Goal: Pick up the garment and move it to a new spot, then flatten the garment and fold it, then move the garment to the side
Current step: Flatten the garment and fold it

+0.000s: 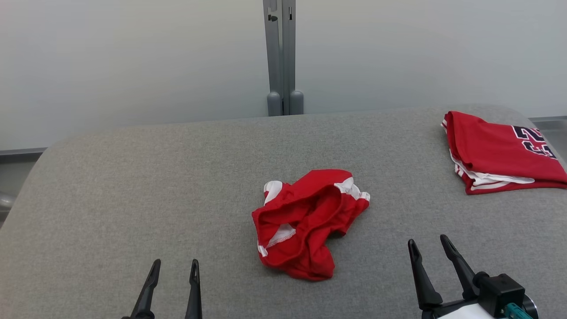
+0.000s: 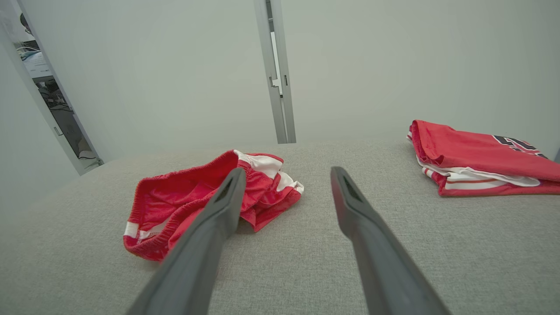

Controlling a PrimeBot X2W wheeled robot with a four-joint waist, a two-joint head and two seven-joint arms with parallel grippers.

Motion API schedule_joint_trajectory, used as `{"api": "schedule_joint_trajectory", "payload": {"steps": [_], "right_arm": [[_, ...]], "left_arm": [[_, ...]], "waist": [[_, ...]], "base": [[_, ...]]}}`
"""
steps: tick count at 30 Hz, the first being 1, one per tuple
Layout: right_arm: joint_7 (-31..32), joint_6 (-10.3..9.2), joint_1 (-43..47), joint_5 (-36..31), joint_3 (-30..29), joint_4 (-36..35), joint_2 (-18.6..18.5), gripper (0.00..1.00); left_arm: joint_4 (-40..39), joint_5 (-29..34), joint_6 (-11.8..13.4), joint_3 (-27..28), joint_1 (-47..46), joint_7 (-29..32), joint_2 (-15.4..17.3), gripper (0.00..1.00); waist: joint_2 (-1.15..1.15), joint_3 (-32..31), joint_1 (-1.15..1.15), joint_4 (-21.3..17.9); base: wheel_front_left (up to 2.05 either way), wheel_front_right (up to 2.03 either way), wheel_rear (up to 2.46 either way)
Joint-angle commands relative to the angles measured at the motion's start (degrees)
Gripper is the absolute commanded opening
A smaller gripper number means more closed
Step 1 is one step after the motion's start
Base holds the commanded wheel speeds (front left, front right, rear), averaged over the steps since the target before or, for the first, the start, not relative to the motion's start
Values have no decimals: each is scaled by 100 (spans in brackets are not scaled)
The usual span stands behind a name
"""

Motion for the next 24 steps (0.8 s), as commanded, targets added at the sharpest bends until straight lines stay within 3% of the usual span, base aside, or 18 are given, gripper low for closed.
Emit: {"api": "schedule_joint_trajectory", "payload": {"steps": [1, 8, 15, 24], "right_arm": [[-1, -9, 13, -10, 1, -1, -25, 100], [-1, -9, -4, -20, -24, -35, -20, 100], [-1, -9, -184, -43, 100, -50, -64, 100], [-1, -9, -360, -75, 171, -64, -84, 100]], "left_arm": [[0, -5, 20, 5, -46, 1, 0, 100], [128, 14, -118, -157, -130, 1, 0, 100], [1062, -86, -480, -1049, -808, 113, 5, 100], [1441, -1613, -637, -2118, -2023, 1180, 9, 100]], "waist": [[0, 3, 0, 1], [0, 84, 0, 19], [0, 395, 0, -51], [0, 856, 0, -554]], "base": [[0, 0, 0], [0, 0, 0], [0, 0, 0], [0, 0, 0]]}}
